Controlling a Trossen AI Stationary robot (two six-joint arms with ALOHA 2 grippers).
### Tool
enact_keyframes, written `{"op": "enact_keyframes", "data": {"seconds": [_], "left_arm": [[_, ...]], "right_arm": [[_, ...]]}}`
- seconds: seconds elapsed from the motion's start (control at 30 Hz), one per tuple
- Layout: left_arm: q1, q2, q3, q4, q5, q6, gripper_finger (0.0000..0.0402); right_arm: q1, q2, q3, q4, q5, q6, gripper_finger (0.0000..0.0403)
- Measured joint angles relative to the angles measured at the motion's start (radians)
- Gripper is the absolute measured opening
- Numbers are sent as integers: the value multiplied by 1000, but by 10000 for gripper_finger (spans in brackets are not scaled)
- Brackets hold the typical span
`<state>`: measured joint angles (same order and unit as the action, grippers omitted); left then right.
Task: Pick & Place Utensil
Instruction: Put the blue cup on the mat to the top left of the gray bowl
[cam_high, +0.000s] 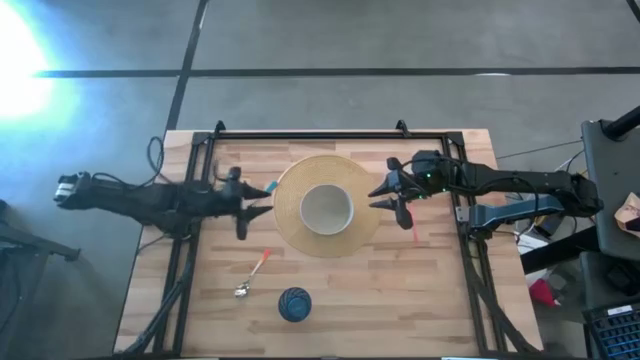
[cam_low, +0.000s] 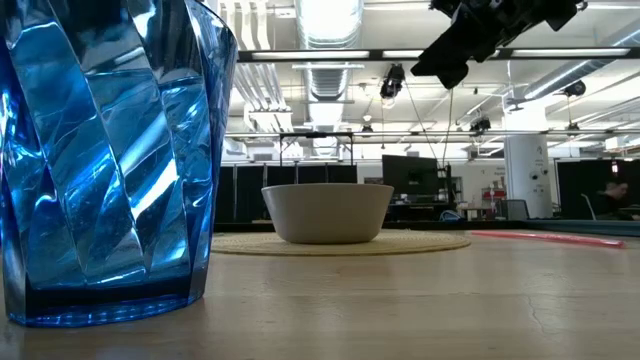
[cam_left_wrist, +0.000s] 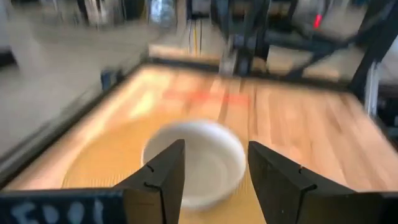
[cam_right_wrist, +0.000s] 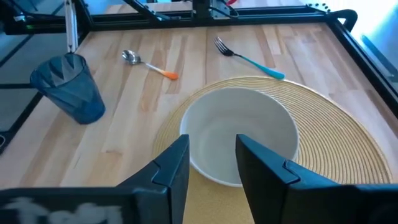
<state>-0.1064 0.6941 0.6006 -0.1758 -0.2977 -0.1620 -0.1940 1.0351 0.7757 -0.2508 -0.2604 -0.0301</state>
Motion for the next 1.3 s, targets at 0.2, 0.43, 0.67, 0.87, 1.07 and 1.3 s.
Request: {"op": "enact_keyframes", "data": {"seconds": [0.2,0.43,0.67,0.87,1.07,1.3], "left_arm": [[-2,144,271,-323,25,-101,168],[-8,312,484,-544,129,-173,168],[-28,442,617,-702,207,-250,168],[-66,506,648,-722,320,-312,168],[-126,547,646,-724,367,-399,168],[-189,599,688,-724,366,-444,168]], "right_arm": [[0,10,0,1,0,-9,115],[0,14,-14,2,0,-16,109],[0,13,-61,28,0,-13,117],[-1,13,-143,152,0,0,124],[0,13,-142,180,0,1,129],[0,13,-138,181,0,4,124]]}}
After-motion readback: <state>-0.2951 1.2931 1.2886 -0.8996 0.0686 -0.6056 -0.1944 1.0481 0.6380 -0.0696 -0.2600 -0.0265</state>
